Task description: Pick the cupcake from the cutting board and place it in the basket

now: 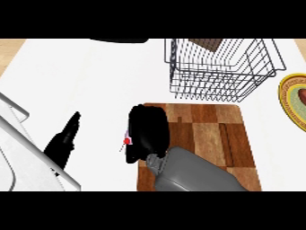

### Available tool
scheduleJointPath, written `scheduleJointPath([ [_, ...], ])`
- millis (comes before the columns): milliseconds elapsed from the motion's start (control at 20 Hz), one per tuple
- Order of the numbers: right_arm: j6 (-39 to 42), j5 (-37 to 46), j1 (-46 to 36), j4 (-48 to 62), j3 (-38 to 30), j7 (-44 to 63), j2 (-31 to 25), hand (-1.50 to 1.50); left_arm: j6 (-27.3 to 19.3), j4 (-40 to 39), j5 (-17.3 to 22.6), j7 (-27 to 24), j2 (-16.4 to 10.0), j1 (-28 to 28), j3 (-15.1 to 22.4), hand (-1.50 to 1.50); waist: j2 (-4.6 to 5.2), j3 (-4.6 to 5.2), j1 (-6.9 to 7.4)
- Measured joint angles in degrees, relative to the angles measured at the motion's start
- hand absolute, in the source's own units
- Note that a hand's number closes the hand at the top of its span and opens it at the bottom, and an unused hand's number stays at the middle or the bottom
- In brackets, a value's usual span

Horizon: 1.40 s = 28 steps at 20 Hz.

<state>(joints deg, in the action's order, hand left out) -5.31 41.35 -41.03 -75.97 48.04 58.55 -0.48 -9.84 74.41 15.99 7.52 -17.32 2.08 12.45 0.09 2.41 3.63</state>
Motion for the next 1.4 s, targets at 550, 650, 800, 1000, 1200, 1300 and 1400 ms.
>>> scheduleJointPath([
  [550, -16.74, 5.24, -10.76, -9.21, -11.06, 1.97, 0.06, 1.5, -1.07, 0.29, -0.35, -0.43, -0.01, -1.95, -0.93, 0.0, -0.89, -0.27, -2.02],
  [650, -16.23, 6.64, -13.55, -8.91, -13.76, 3.2, 0.05, 1.5, -1.3, 0.53, -0.48, -0.67, -0.06, -2.42, -1.08, 0.0, -0.97, -0.28, -2.42],
  [800, -15.56, 8.16, -16.91, -8.28, -17.89, 4.56, 0.05, 1.5, -1.24, 1.03, -0.44, -0.48, -0.05, -2.92, -1.52, 0.0, -0.98, -0.21, -2.8],
  [1000, -14.44, 9.27, -20.46, -6.9, -23.79, 5.2, 0.04, 1.5, -0.78, 1.58, -0.21, -0.89, -0.01, -3.63, -2.16, 0.0, -0.9, -0.16, -3.3],
  [1200, -12.97, 9.11, -22.97, -4.96, -28.94, 4.86, -0.85, 1.5, -0.54, 2.01, -0.27, -0.61, 0.08, -3.93, -2.56, 0.0, -0.69, -0.22, -3.53],
  [1300, -12.33, 8.67, -24.31, -3.21, -31.32, 4.34, -1.36, 1.5, -0.48, 2.19, -0.23, -0.51, 0.09, -3.93, -2.65, 0.0, -0.57, -0.17, -3.46],
  [1400, -11.76, 8.15, -24.7, -1.6, -33.27, 3.6, -2.21, 1.5, -0.27, 2.18, -0.21, -0.83, 0.13, -4.02, -2.73, 0.0, -0.48, -0.24, -3.53],
])
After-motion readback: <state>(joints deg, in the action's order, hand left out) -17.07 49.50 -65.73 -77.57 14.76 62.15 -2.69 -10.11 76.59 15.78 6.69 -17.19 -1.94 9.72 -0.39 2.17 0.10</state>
